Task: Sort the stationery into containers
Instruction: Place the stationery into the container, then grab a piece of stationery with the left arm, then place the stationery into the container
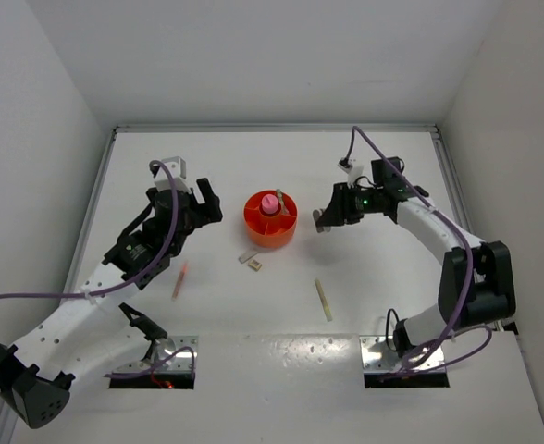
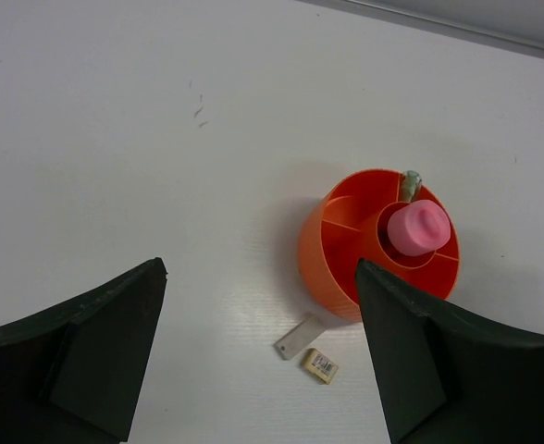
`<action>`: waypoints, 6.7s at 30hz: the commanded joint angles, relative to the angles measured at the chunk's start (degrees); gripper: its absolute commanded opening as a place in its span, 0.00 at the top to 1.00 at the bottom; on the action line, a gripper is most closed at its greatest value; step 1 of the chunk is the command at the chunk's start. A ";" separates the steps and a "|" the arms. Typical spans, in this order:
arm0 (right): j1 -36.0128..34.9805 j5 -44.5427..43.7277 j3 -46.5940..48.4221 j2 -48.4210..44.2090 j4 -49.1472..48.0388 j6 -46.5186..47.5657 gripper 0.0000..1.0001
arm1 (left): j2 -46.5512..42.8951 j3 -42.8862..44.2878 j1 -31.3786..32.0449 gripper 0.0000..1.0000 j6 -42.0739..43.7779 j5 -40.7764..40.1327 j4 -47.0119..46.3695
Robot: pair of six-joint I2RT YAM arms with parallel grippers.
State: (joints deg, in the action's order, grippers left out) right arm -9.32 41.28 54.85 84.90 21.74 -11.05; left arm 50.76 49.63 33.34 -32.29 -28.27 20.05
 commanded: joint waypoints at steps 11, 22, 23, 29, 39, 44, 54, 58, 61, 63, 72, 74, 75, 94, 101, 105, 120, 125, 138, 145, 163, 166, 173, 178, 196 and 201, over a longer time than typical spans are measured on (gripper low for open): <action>-8.51 -4.17 5.53 -2.28 -10.05 16.30 0.93 | 0.13 0.56 -2.31 0.11 -0.93 0.32 -2.30; -13.88 1.16 3.93 -9.16 -3.83 61.89 0.84 | 0.65 0.56 -2.84 0.11 -0.93 0.85 -2.30; -14.40 1.78 6.12 -8.10 -2.85 63.33 0.82 | 0.65 0.56 -3.37 0.11 -0.93 0.85 -2.30; -17.13 1.53 9.30 -2.82 -1.96 74.22 0.96 | 0.65 0.03 -3.37 0.11 -0.93 0.85 -2.30; -21.08 -6.81 9.58 1.75 6.12 97.15 1.00 | 1.27 0.03 -3.90 0.11 -0.93 0.85 -2.30; -23.20 -11.64 8.43 3.78 1.65 99.91 1.00 | 1.27 0.03 -3.90 0.11 -0.93 0.85 -2.30; -28.29 -23.96 2.10 5.10 -11.45 94.64 1.00 | 2.32 0.03 -4.43 0.11 -0.40 0.85 -2.30; -29.43 -26.24 1.58 5.10 -14.08 91.91 0.96 | 2.32 0.03 -4.43 0.11 -0.40 1.37 -2.30; -29.97 -27.65 1.58 5.62 -14.79 90.51 0.87 | 2.32 0.03 -4.43 0.11 -0.40 1.38 -2.30; -30.49 -27.65 1.58 5.62 -14.27 90.50 0.79 | 2.32 0.03 -4.43 0.11 -0.40 1.38 -2.30; -31.02 -28.18 1.58 5.62 -13.12 89.97 0.60 | 2.32 0.03 -4.43 0.11 -0.40 1.38 -2.30; -31.02 -28.18 1.05 5.62 -13.12 89.97 0.57 | 2.32 0.03 -4.43 0.11 -0.40 1.38 -2.30; -31.02 -28.18 1.05 5.62 -13.12 89.97 0.56 | 2.32 0.03 -4.43 0.11 -0.40 1.38 -2.30; -31.55 -29.24 -0.01 4.04 -14.27 88.92 0.28 | 1.80 0.03 -4.43 0.11 -0.40 1.38 -2.30; -31.55 -29.24 1.04 2.28 -11.46 88.92 0.08 | 1.80 0.03 -4.43 0.11 -0.40 1.38 -2.30; -31.55 -29.24 1.58 1.76 -10.22 88.39 0.00 | 1.80 0.03 -4.43 0.11 -0.40 0.85 -2.30; -31.55 -28.71 5.44 -2.81 -8.29 79.97 0.00 | 2.32 0.03 -4.43 0.16 -0.40 1.38 -2.30; -30.67 -27.30 9.83 -5.97 -6.88 65.50 0.00 | 3.64 0.03 -4.43 0.52 0.12 5.40 -2.30; -29.62 -29.60 16.34 -6.60 -1.89 31.97 0.34 | 17.61 -0.40 -6.44 0.21 -12.88 6.37 16.68; -27.94 -25.63 7.93 -10.98 -6.52 30.21 1.00 | 20.96 -4.44 -14.96 0.38 -9.99 10.61 16.68; -26.71 -27.04 5.71 -13.88 -8.38 29.68 1.00 | 33.69 -6.65 -18.14 0.36 -8.84 14.39 16.77; -26.71 -27.04 5.71 -13.89 -8.38 29.68 0.98 | 36.06 -6.65 -18.66 0.36 -8.84 14.39 16.77; -26.71 -27.04 5.18 -15.12 -9.52 29.68 0.98 | 38.97 -6.65 -18.67 0.46 -8.84 15.70 16.77; -26.71 -27.04 4.66 -16.17 -10.04 29.68 0.98 | 40.29 -6.65 -18.67 0.70 -8.84 16.76 16.77; -26.71 -32.04 0.88 -13.98 -10.66 31.00 1.00 | 30.37 14.53 -12.00 1.00 -4.18 23.61 4.96; -26.19 -36.88 -2.29 -13.45 -15.41 31.09 1.00 | 25.80 11.72 -5.41 1.00 -5.68 18.01 -16.51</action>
State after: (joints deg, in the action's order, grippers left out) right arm -35.86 7.97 53.25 70.83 11.18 20.23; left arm 78.61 62.30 25.23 -37.60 -7.31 18.17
